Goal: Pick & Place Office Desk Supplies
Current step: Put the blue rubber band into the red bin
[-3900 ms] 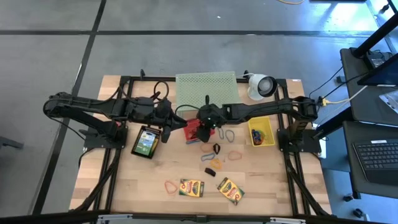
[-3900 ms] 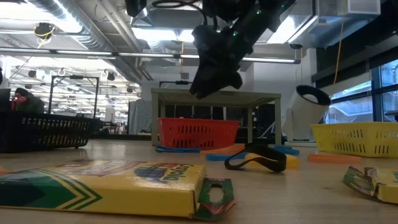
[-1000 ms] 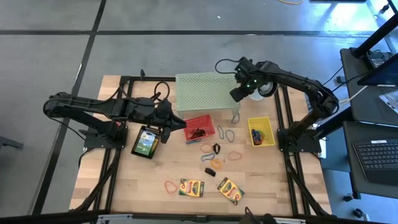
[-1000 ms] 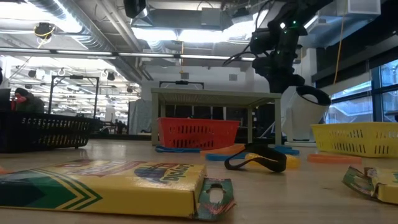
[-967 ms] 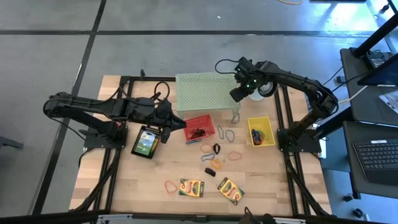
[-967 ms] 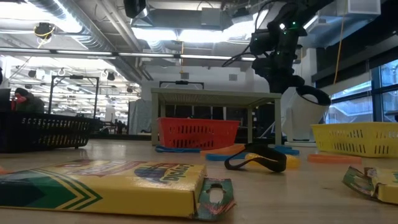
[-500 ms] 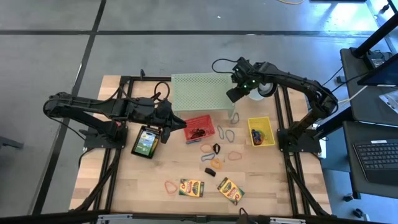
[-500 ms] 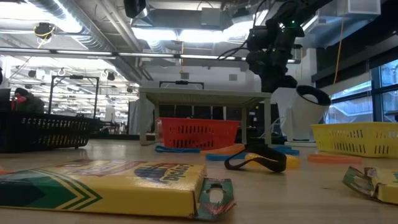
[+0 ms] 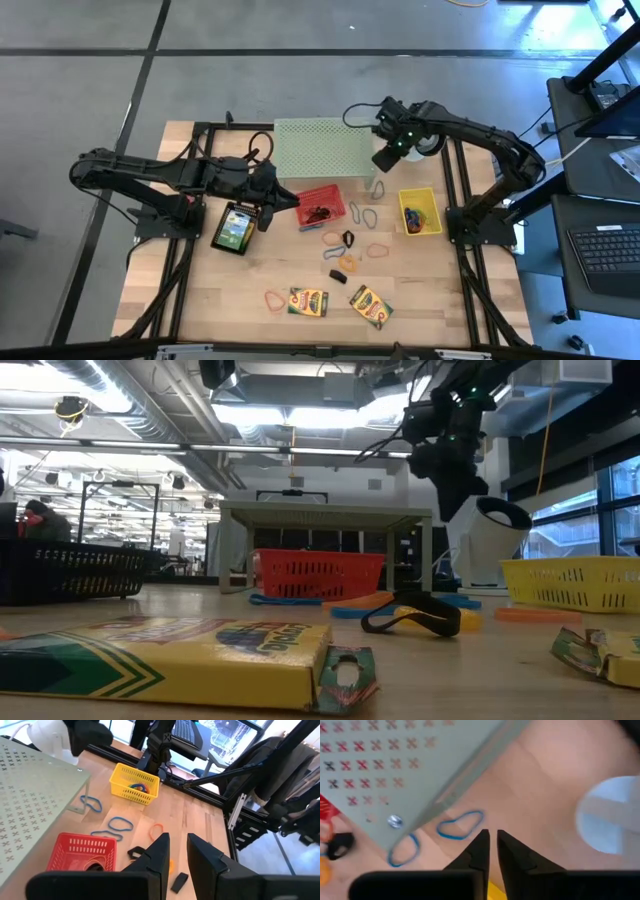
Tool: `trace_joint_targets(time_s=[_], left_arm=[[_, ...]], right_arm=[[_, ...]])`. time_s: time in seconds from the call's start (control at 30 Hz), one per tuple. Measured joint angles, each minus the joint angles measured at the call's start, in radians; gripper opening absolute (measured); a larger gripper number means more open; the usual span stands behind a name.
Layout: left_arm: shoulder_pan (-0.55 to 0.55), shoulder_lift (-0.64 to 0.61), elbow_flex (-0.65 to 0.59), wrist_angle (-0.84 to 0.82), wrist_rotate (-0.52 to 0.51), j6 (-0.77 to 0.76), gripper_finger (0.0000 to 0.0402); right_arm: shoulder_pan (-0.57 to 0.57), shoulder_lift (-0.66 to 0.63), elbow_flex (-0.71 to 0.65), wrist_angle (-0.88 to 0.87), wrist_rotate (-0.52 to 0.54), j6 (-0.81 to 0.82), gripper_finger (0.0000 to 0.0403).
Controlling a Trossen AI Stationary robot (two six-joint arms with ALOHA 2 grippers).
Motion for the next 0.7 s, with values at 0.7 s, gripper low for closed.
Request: trace_joint_targets(time_s=[0.7], left_arm=[[0.0, 0.0, 0.0, -0.022, -0.018, 0.027, 0.0061]], right_arm=[[0.228, -0.536, -0.48, 0.363, -0.006, 0.067, 0.0079]])
